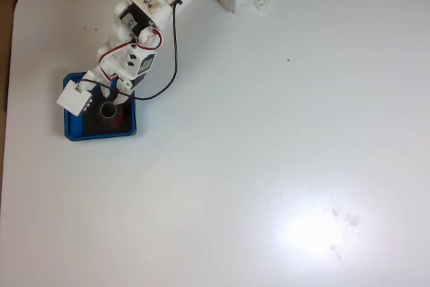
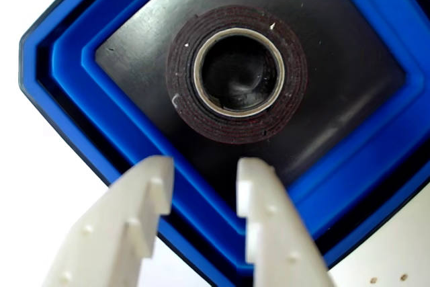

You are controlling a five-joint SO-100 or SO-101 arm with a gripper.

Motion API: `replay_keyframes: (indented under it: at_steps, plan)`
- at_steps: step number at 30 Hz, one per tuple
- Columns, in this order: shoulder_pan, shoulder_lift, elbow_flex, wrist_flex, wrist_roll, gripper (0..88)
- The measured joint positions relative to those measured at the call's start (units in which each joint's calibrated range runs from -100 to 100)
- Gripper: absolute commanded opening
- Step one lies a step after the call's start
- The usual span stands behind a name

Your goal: Pick the red roll and drop it in the blue box

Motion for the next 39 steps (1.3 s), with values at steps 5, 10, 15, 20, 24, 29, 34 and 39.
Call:
replay_keyframes:
  at_steps: [5, 10, 15, 20, 24, 29, 34, 39]
  plan:
    - [0.1, -7.5, 2.2, 0.0, -0.3, 9.1]
    - [0.1, -22.6, 14.3, 0.0, -0.3, 9.1]
    - [-0.1, -41.7, 29.9, 0.0, -0.3, 9.1]
    - [-0.1, -59.9, 44.0, 0.0, -0.3, 9.1]
    - [-0.1, -71.7, 53.9, 0.0, -0.1, 9.1]
    - [-1.3, -81.5, 63.7, -0.2, -0.1, 9.1]
    - [-4.6, -90.0, 74.3, -5.5, -0.1, 9.1]
    - [-7.2, -98.4, 87.4, -11.9, 0.1, 9.1]
